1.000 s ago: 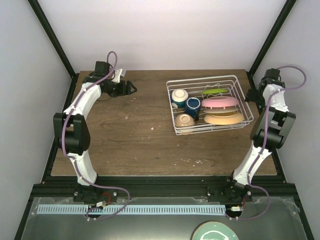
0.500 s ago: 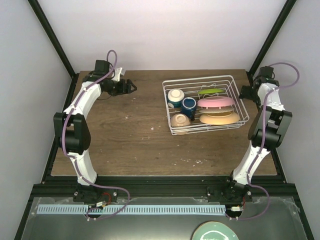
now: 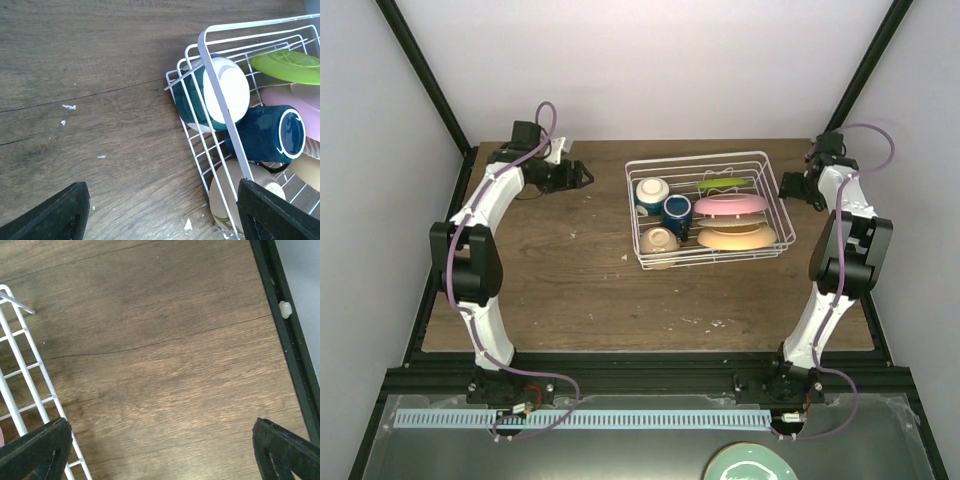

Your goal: Load the mixed dishes into the dish rack

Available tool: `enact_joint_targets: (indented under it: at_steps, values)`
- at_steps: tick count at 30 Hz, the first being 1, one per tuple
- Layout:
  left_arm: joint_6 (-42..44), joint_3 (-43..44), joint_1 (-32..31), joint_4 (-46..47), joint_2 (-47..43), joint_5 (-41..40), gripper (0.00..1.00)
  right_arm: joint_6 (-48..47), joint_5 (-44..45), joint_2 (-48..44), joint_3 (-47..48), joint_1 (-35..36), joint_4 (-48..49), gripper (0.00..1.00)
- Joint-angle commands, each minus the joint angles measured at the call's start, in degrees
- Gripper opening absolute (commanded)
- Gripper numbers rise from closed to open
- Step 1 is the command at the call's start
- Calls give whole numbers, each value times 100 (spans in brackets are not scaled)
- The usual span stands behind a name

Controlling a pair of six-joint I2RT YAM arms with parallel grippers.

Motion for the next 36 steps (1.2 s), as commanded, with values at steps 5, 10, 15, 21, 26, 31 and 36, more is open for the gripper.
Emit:
enact_joint_targets:
  at_steps: [5,10,15,21,26,31,36]
  values:
    - [163,165,24,-171,232,-306,83,61,-255,99,-642,807,-688,100]
    - [168,108,28,-162,294,-373,83,135,-292,113,-855,1161,-627,100]
    - [163,44,29,-133,296,-462,83,168,-285,117,-1020,1382,-623,100]
    - [148,34,50,-123,253,-552,83,158,-182,98,-1112,1402,-527,100]
    - [66,12,147,-125,151,-684,84,131,-117,158,-898,1324,-532,100]
    - [-182,-147,479,-25,-58,-663,84,58,58,143,-652,890,-630,100]
    - [-264,-310,898,156,-334,-811,84,-61,183,-86,-334,415,-674,100]
